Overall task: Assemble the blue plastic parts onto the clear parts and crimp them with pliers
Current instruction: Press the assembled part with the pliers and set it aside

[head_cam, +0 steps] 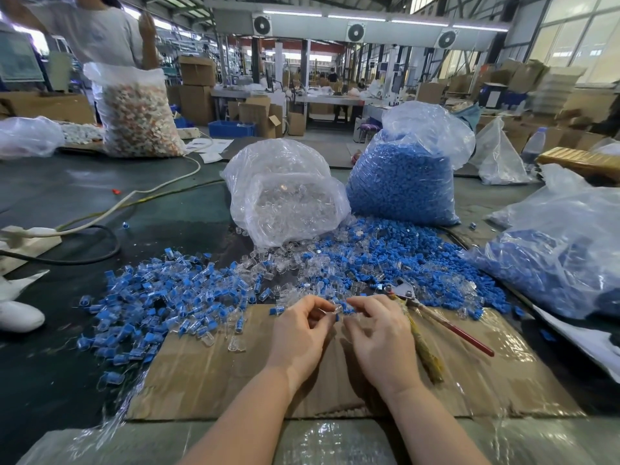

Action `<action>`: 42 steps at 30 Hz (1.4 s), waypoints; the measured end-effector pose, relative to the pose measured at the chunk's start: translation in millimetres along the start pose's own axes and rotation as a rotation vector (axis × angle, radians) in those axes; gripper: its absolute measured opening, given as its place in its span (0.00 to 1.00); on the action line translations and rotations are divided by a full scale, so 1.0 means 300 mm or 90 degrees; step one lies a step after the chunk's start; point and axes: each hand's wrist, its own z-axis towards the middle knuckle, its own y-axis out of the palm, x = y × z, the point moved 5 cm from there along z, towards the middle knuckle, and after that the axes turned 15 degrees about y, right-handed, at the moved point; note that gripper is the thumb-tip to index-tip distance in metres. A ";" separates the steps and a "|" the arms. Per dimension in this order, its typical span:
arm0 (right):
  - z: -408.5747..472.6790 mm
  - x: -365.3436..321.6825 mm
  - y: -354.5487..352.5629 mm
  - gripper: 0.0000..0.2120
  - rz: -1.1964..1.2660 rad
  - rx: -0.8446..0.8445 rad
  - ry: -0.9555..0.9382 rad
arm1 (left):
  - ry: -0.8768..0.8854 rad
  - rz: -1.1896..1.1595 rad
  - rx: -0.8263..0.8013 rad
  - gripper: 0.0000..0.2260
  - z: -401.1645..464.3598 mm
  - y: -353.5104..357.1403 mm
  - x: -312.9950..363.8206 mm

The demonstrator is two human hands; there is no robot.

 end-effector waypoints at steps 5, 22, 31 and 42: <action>0.038 0.098 -0.070 0.22 -0.269 0.049 0.227 | 0.006 0.001 0.006 0.07 -0.001 -0.003 0.002; 0.053 0.127 -0.122 0.11 -0.517 -0.080 0.243 | -0.008 -0.014 0.032 0.06 -0.003 -0.020 0.014; -0.016 0.005 -0.087 0.12 0.136 -0.466 0.351 | -0.209 -0.299 0.134 0.05 0.025 -0.032 -0.026; -0.052 -0.014 -0.077 0.14 0.114 -0.594 0.427 | -0.233 -0.261 0.211 0.04 0.027 -0.065 -0.013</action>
